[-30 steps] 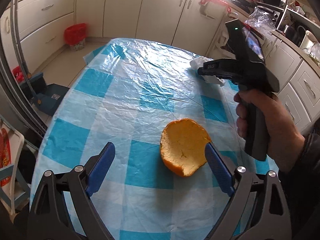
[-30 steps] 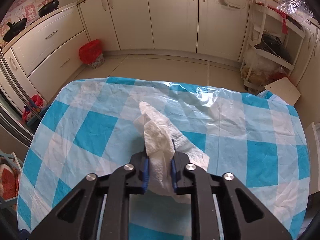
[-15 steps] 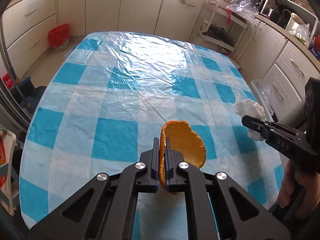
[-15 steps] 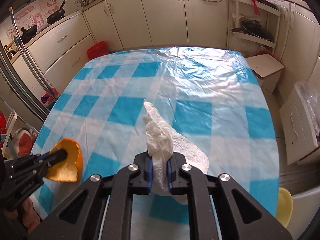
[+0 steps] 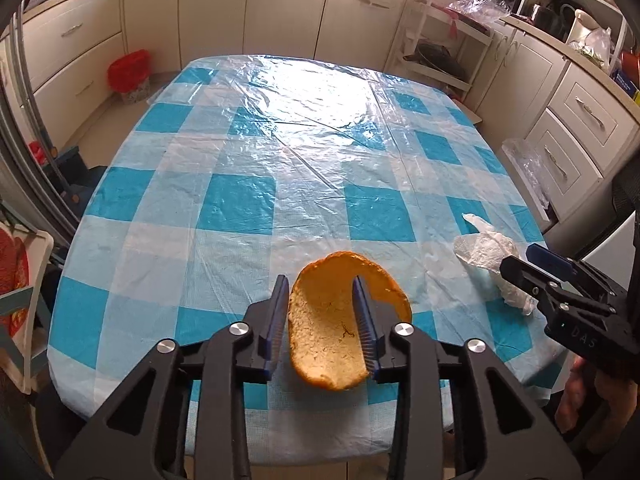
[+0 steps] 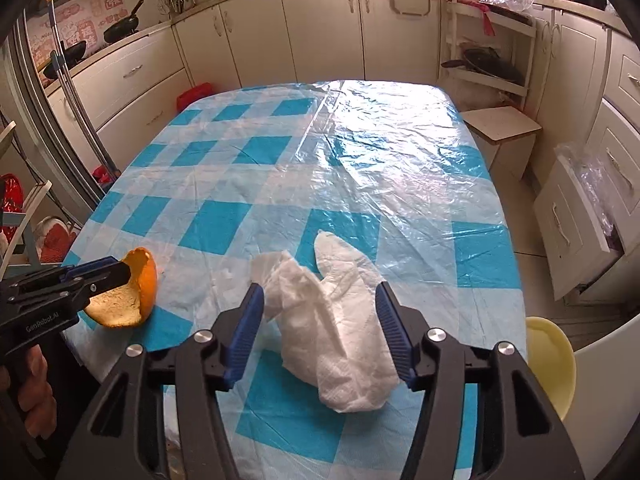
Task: Collect trash
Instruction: 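Grasp the white tissue with the right tool while the left tool grasps the orange peel, then carry the tissue and peel to the yellow bin and release both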
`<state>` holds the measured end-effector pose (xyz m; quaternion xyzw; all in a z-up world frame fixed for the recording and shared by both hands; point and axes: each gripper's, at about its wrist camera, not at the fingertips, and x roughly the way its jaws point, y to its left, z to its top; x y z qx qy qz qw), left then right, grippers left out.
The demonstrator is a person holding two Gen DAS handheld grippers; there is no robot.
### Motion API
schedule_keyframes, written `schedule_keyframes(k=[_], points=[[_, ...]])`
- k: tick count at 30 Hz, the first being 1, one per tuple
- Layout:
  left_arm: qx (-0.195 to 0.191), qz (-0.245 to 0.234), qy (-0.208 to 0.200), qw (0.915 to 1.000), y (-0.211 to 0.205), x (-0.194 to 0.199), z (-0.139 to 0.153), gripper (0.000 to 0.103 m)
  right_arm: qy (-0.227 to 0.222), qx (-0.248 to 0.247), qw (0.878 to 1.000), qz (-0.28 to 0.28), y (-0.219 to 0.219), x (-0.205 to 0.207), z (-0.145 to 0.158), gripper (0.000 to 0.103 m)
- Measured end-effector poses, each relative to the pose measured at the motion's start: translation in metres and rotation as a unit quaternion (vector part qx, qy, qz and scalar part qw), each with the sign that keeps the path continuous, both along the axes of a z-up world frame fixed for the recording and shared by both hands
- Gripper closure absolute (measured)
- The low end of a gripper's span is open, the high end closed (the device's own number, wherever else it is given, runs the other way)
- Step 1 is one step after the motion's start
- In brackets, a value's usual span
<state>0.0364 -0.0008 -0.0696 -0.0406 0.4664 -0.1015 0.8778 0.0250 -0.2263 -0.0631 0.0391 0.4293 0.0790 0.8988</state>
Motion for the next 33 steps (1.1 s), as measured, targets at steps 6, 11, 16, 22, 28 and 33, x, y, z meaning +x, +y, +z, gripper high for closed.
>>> schedule_keyframes(k=[6,11,16,22,28,33], points=[[0.015,0.0,0.0,0.9999,-0.007,-0.006,-0.004,0.06,-0.004,0.009,1.0,-0.014,-0.006,-0.005,-0.007,0.041],[0.015,-0.001,0.001,0.9999,-0.01,-0.005,-0.008,0.06,0.001,0.015,1.0,-0.025,-0.009,-0.001,-0.013,0.04],[0.014,-0.006,0.0,0.9999,-0.016,-0.005,-0.008,0.06,0.008,-0.005,1.0,-0.014,0.0,0.001,-0.018,0.052],[0.01,-0.016,0.0,0.9998,-0.024,-0.009,-0.012,0.094,0.008,0.001,1.0,0.0,0.002,-0.002,-0.018,0.08],[0.009,-0.025,-0.029,0.9992,-0.031,-0.018,0.004,0.097,-0.014,0.014,1.0,0.0,-0.001,-0.008,-0.009,0.087],[0.005,-0.026,-0.051,0.9983,-0.03,-0.026,0.022,0.097,-0.037,0.021,0.999,-0.005,-0.005,-0.016,0.003,0.088]])
